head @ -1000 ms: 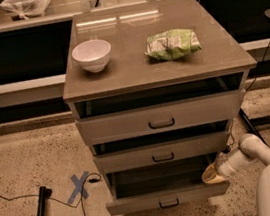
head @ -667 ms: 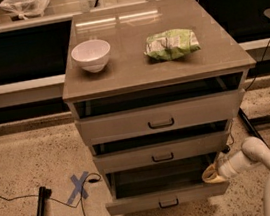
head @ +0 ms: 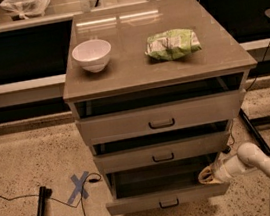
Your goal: Open bottom drawer
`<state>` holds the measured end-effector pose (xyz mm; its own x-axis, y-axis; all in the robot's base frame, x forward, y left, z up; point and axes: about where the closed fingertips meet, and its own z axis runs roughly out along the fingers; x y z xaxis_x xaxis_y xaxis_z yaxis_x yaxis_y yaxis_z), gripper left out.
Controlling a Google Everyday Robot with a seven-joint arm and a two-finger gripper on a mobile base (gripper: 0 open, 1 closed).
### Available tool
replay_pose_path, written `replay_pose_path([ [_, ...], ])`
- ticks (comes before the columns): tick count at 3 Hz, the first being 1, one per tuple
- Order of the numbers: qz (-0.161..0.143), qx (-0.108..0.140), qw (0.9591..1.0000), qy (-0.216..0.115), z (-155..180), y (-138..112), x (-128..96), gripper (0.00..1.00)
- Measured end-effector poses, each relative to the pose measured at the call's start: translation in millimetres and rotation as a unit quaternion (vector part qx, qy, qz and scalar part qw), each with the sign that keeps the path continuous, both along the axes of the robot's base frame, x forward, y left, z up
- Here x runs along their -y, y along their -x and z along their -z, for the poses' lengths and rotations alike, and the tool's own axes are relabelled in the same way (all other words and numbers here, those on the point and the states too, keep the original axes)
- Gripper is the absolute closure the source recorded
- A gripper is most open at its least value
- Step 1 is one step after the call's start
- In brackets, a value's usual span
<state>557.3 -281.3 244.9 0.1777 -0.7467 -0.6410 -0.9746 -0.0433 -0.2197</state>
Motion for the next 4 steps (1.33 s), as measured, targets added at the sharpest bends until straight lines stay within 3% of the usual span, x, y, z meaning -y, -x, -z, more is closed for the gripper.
replay_pose_path([
  [1,-0.014,0.021,0.9995,0.022,13,-8,-5,1.00],
  [3,-0.026,0.039,0.9984,0.033,35,-30,-9,1.00],
  [4,-0.027,0.029,0.9986,0.035,48,-39,-9,1.00],
])
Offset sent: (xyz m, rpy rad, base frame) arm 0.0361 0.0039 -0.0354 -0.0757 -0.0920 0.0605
